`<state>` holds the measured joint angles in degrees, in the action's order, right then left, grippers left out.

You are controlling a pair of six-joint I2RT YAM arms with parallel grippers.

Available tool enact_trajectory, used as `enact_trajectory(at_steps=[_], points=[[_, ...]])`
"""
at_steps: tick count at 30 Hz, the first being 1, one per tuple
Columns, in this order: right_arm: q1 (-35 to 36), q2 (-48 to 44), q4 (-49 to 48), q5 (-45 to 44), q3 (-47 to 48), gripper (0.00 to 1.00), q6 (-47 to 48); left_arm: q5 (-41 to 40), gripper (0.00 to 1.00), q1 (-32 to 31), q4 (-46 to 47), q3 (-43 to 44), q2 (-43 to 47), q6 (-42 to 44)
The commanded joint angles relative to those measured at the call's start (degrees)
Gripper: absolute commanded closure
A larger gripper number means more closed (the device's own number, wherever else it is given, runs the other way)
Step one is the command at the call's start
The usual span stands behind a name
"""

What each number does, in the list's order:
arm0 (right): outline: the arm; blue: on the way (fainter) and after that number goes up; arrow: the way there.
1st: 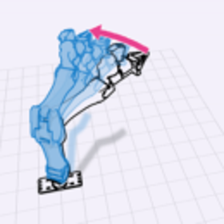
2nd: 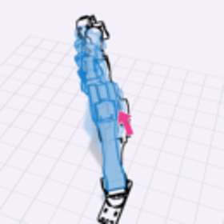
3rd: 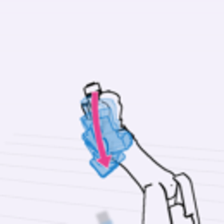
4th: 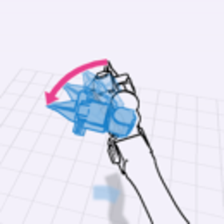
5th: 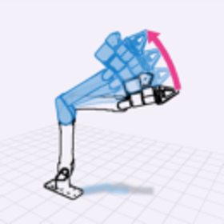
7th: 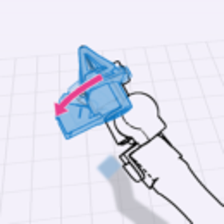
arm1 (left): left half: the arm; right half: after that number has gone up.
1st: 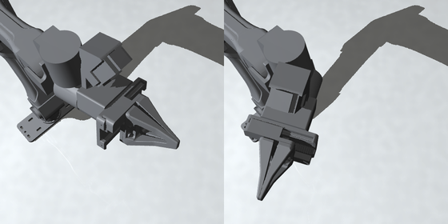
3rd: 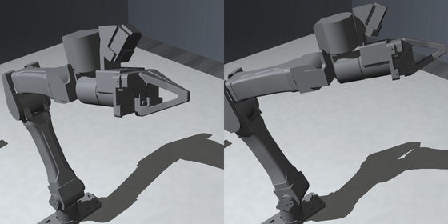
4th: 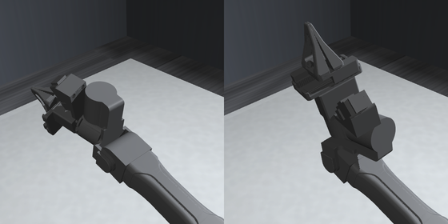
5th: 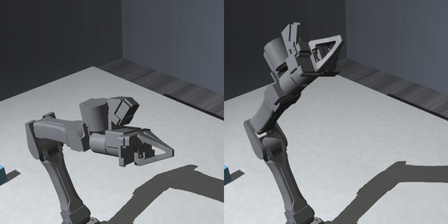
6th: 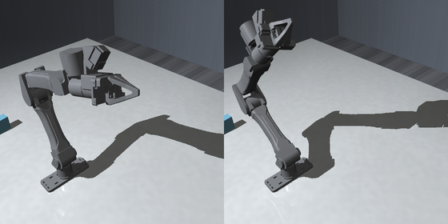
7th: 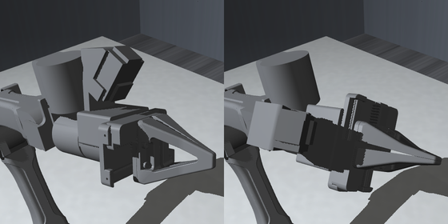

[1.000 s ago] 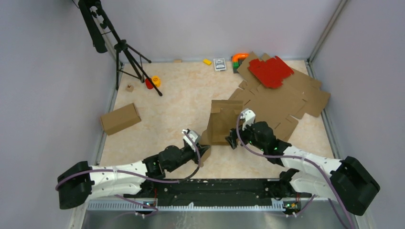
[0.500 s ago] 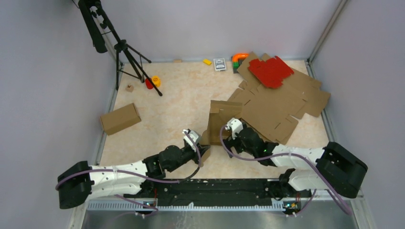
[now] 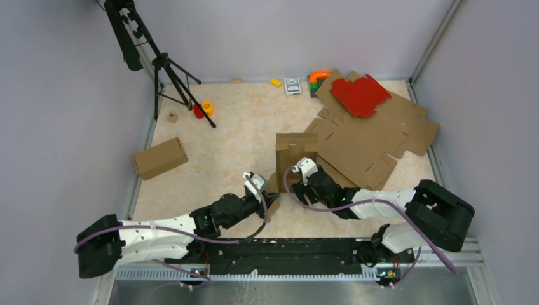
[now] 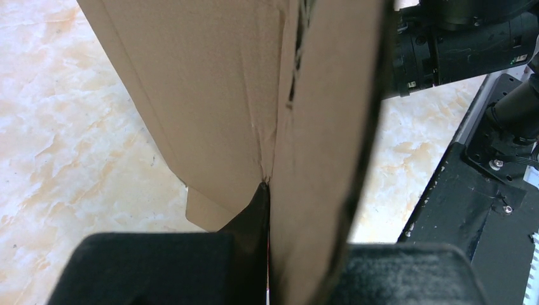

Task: Fold the paper box

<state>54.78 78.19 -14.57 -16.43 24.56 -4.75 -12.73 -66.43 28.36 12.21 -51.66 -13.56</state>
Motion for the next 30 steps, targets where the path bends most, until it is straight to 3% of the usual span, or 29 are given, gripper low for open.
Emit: enact_trajectory(at_steps=[1, 11, 19, 30], points=[[1.5, 0.1, -4.4, -0.3, 1.5, 0.25, -2.3, 5.0, 1.00, -0.8, -10.5, -2.1, -2.3, -2.2], [-2.6, -1.9, -8.7, 3.8, 0.0, 0.37, -8.3, 5.6, 1.00, -0.8, -10.9, -1.9, -2.5, -3.3], [-5.6, -1.1, -10.9, 7.4, 0.2, 0.40, -11.6, 6.6, 1.00, -0.8, -10.2, -1.3, -3.9, -3.7], [-6.4, 2.9, -10.2, 3.2, 3.0, 0.46, -18.5, 8.1, 1.00, -0.8, -8.3, -0.9, -5.9, -4.6]])
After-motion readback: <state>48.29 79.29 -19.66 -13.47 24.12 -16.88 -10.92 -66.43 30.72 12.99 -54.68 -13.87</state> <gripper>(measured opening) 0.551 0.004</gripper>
